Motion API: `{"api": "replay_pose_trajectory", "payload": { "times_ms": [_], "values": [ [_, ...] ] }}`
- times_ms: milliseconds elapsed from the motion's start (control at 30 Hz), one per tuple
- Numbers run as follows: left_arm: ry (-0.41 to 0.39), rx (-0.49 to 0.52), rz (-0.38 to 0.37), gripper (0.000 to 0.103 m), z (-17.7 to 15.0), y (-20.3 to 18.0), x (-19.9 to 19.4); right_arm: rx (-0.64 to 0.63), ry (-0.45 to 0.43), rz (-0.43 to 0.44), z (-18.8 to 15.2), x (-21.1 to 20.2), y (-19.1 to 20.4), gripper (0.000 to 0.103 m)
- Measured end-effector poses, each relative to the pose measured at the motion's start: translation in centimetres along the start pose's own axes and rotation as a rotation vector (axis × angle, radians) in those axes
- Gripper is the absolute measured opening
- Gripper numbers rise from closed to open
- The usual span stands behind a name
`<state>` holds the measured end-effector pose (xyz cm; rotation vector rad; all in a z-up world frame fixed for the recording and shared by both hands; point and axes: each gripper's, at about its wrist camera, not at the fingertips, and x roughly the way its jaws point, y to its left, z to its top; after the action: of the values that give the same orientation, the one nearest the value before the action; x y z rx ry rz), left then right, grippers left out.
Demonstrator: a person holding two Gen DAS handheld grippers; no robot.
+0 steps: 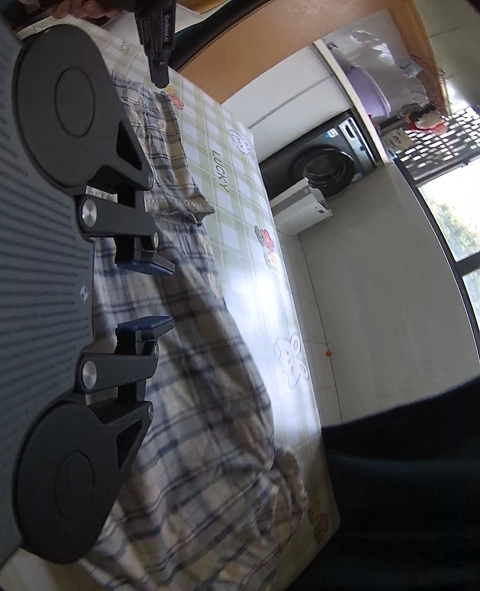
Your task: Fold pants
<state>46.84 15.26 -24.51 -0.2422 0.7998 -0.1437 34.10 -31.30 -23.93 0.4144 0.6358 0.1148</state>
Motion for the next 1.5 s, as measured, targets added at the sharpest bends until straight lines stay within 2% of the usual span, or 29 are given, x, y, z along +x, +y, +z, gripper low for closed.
{"api": "replay_pose_trajectory", "payload": {
  "times_ms": [100,233,400,467,633,700,733,867,1033,1267,1500],
  "values": [
    [0.012,0.018,-0.029,0.014,-1.8,-2.9,0.0,0.067,-0.032,-0.030,-1.2,-2.6,-3.1,0.035],
    [0.040,0.017,-0.047,0.014,-4.6,-6.5,1.0,0.140,-0.052,-0.098,-2.5,-4.7,-6.9,0.035],
    [0.044,0.051,-0.064,0.014,-6.5,-10.6,1.2,0.208,-0.096,-0.164,-2.8,-7.1,-11.1,0.037],
    [0.053,0.064,-0.080,0.014,-7.0,-11.9,1.5,0.232,-0.108,-0.187,-2.7,-7.6,-12.6,0.042],
    [0.089,0.116,-0.119,0.014,-9.0,-15.3,1.8,0.304,-0.135,-0.185,-2.1,-7.8,-16.2,0.043],
    [0.096,0.131,-0.130,0.014,-9.7,-16.2,1.8,0.323,-0.140,-0.203,-1.8,-7.8,-17.0,0.047],
    [0.100,0.145,-0.131,0.014,-10.0,-16.7,1.9,0.336,-0.145,-0.224,-1.7,-8.0,-17.3,0.052],
    [0.125,0.177,-0.134,0.014,-11.1,-17.6,2.3,0.397,-0.200,-0.200,-2.2,-9.5,-18.5,0.061],
    [0.146,0.204,-0.129,0.014,-11.9,-18.1,3.1,0.439,-0.184,-0.186,-2.1,-8.4,-20.1,0.062],
    [0.137,0.224,-0.117,0.014,-12.3,-18.3,2.8,0.419,-0.182,-0.136,-0.7,-5.8,-20.6,0.062],
    [0.124,0.251,-0.105,0.014,-12.8,-18.5,2.4,0.511,-0.238,-0.080,-0.1,-4.2,-21.6,0.062]
  ]
}}
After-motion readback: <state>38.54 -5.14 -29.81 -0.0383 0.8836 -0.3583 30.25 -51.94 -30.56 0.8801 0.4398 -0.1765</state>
